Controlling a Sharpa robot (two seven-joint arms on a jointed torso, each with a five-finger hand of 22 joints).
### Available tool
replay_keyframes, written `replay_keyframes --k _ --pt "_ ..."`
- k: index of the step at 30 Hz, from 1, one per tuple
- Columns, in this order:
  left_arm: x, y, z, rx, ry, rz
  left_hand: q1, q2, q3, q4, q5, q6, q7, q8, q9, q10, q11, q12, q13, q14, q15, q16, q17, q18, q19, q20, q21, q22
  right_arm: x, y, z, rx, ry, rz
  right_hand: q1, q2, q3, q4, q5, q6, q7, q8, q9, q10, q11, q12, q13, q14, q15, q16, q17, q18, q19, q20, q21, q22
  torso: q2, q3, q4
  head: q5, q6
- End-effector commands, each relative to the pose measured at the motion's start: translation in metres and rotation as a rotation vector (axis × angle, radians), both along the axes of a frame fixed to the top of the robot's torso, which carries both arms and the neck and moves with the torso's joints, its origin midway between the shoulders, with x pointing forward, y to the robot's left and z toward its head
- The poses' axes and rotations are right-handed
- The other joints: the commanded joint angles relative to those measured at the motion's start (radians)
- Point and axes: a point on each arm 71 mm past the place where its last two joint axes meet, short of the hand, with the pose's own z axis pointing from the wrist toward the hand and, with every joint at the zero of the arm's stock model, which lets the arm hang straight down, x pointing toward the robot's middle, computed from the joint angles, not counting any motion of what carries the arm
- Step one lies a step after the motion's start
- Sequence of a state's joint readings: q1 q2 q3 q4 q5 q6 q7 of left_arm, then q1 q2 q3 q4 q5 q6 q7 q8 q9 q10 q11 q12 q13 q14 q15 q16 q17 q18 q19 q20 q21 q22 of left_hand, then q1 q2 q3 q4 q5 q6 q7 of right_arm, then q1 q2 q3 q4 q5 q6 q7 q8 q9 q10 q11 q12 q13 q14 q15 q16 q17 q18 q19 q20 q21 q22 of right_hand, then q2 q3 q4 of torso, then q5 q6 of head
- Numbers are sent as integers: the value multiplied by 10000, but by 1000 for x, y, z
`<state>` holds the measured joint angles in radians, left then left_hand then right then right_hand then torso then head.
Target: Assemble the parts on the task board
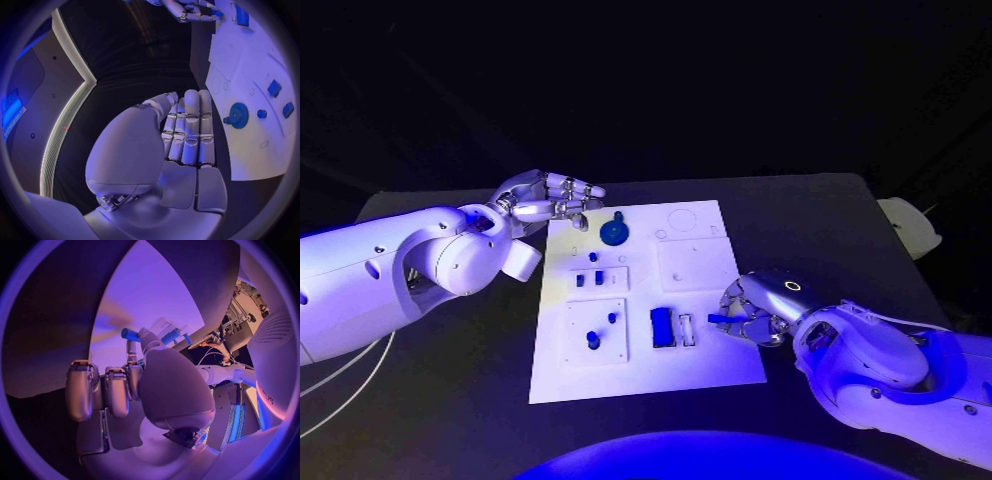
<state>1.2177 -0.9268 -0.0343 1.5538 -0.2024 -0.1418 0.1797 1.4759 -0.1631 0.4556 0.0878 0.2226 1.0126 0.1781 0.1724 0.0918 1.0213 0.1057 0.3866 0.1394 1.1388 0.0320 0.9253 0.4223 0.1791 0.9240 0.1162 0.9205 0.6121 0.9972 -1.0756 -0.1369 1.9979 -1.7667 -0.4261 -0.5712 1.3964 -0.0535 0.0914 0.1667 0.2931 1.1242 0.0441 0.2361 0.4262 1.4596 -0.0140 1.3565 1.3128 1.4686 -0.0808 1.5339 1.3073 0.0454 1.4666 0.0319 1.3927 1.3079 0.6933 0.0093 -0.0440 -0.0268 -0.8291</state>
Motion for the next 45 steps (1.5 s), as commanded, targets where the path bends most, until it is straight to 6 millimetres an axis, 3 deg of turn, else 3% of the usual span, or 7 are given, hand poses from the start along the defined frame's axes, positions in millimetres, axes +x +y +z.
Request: replay_keyframes --k 1,13,27,45 --pt "-1 -3 1 -110 21 -201 -4 136 -53 -4 1 -65 -4 64 -16 -73 30 22 13 -61 -19 -47 -9 59 -36 49 -53 -15 -1 5 4 938 121 -435 187 343 45 75 36 53 -19 29 2 217 -155 72 1265 892 -68 52 2016 -124 461 -63 75 2195 8 5 0 13 7" --pt "-1 -4 1 -118 32 -237 -4 136 -53 -4 1 -65 -4 64 -16 -73 30 22 13 -61 -19 -47 -9 59 -36 49 -53 -15 2 22 -3 2320 1305 -1112 -154 240 195 281 41 80 -19 62 39 244 -155 102 1286 902 -68 77 2062 -137 488 -67 143 2212 12 3 12 48 -54" --pt "-2 -5 0 -86 178 -381 16 149 -41 -19 4 -77 -2 66 -20 -93 31 33 11 -63 -22 -53 -14 61 -32 46 -59 -19 2 31 -18 1950 2506 -980 -975 118 270 757 224 335 -113 233 159 485 -229 545 1564 932 -120 152 2205 -177 568 -103 368 2267 0 0 -10 88 -65" --pt "-3 -6 -1 -46 298 -529 19 152 -38 -21 5 -82 -1 65 -21 -99 32 32 10 -63 -22 -54 -15 62 -31 46 -59 -20 4 31 -24 1616 2626 -917 -1227 56 265 860 509 466 -178 381 264 527 -283 613 1610 930 -166 149 2197 -173 562 -144 350 2261 6 5 -4 115 -119"
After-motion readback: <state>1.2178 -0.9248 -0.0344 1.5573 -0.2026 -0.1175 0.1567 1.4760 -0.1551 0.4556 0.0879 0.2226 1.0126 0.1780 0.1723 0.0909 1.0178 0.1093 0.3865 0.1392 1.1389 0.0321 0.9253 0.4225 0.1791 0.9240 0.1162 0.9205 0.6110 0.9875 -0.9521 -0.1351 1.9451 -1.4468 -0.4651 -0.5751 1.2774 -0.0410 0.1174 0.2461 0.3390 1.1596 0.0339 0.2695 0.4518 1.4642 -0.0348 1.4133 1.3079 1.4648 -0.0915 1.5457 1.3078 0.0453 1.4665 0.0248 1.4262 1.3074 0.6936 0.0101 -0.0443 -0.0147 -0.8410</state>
